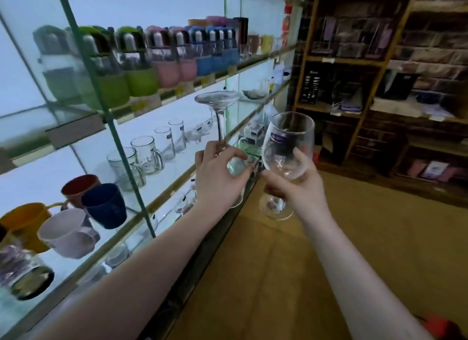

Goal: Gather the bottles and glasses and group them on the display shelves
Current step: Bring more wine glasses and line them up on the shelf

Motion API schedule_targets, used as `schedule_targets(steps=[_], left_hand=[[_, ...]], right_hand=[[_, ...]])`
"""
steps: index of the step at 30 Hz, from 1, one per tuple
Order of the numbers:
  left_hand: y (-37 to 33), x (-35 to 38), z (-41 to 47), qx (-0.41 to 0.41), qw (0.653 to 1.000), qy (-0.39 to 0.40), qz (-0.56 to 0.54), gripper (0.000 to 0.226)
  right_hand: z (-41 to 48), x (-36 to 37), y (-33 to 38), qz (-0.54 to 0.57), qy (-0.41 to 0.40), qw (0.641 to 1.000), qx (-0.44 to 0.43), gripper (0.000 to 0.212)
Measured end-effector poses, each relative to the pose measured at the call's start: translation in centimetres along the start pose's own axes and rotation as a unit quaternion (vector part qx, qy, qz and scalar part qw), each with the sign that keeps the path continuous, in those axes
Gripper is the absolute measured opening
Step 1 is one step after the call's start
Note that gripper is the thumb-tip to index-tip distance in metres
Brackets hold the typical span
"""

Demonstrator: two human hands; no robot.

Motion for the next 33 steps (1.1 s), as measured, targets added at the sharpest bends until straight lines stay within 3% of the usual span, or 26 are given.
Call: schedule_targets(steps=[3, 7, 22, 33], left_hand=[[0.0, 3.1, 1.9, 0.0, 1.0, 0.025, -0.004, 0.015], [-1.1, 6.9, 4.3, -0.012, 0.999, 0.04, 0.0, 0.017], [-9.0, 20.7, 15.6, -0.038, 0.999, 0.005, 0.02, 0.017], [-8.3, 26.6, 22.0, -0.055, 0.998, -0.004, -0.006, 0.016]], right_hand=[[2.8, -2.2, -2.1, 0.015, -0.021, 0.999, 0.022, 0.045], [6.6, -5.0, -4.5, 0.032, -0.008, 0.998, 0.046, 0.062], [22.1, -20.1, -7.4, 0.09, 0.095, 0.989, 0.069, 0.042], [30.0, -23.5, -10.2, 0.155, 0.116, 0.976, 0.098, 0.037]])
Point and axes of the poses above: each hand's wrist, its own z-axis towards the middle knuckle, its own x-axis out of the palm, y = z × x, the point moved 1 cm from there along z, towards the middle knuckle, and after that the axes turned 8 degrees about y, right-handed, at the moved point
